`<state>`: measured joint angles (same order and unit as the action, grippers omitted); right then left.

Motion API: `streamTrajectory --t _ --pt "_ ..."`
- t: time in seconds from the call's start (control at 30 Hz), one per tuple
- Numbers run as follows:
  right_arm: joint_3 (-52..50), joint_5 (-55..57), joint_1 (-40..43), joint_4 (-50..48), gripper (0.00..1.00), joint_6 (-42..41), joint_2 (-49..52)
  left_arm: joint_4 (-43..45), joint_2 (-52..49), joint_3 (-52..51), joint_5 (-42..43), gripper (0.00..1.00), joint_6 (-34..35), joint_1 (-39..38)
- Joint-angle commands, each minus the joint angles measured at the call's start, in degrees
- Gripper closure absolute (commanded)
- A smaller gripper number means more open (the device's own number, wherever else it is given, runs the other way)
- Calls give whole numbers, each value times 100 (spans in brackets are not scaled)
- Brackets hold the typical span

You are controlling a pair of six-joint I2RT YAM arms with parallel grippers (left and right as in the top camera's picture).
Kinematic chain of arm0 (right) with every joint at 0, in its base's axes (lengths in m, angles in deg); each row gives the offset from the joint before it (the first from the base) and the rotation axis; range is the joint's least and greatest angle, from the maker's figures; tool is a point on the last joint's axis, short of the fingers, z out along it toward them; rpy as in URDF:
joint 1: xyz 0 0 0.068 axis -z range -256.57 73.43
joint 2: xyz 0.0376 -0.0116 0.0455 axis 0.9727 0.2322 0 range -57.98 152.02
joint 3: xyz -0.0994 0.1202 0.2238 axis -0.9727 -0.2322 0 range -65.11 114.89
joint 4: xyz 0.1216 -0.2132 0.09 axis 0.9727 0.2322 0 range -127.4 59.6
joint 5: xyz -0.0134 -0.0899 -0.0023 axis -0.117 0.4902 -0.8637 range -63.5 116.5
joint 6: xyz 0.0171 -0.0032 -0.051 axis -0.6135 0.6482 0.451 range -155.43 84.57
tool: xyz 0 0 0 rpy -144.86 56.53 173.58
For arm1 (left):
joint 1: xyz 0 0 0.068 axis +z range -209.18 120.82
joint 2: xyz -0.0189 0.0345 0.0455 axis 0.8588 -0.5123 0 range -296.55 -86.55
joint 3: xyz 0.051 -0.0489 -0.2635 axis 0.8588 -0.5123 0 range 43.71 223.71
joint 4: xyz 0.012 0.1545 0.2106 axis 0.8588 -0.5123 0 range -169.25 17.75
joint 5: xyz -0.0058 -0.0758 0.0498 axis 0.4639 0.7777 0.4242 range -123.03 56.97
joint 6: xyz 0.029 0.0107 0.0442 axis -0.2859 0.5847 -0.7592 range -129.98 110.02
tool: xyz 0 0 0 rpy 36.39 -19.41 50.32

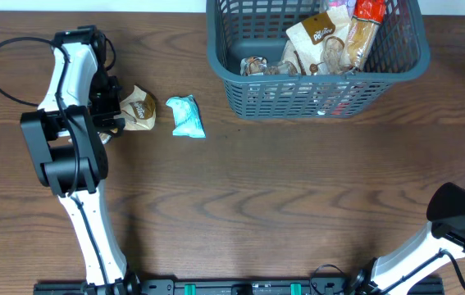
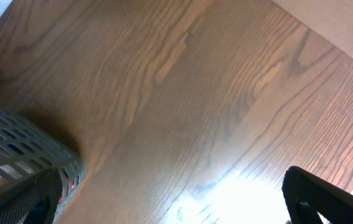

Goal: Pack container
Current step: 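Grasp the brown PanTree wrapper with the left gripper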

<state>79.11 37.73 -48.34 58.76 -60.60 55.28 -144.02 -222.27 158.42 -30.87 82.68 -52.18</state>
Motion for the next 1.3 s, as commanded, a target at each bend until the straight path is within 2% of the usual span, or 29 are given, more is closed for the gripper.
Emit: streamTrajectory --t 0.0,0.63,0.67,0.73,0.87,0.93,1.1,1.27 --pt "-20 79 83 -13 1 57 -9 26 -96 -28 -136 1 -153 -13" --pt "-20 79 83 -15 1 57 -9 525 -122 -575 -133 1 -273 -83" --pt "-20 79 83 -13 1 57 -9 525 -122 -575 -133 4 -313 -83" --pt "-20 79 83 -15 1 57 -9 525 -122 -575 -131 22 -400 -87" --pt "-20 79 83 -13 1 57 -9 525 -122 -575 -131 72 -802 -87" --pt "-20 81 83 -13 1 57 -9 520 -122 -573 -125 94 -1121 -87" --pt "-20 79 83 -15 1 57 -9 323 -2 -533 -42 95 -1698 -105" --pt "-20 79 83 -15 1 57 -9 291 623 -378 -271 94 -2564 -232"
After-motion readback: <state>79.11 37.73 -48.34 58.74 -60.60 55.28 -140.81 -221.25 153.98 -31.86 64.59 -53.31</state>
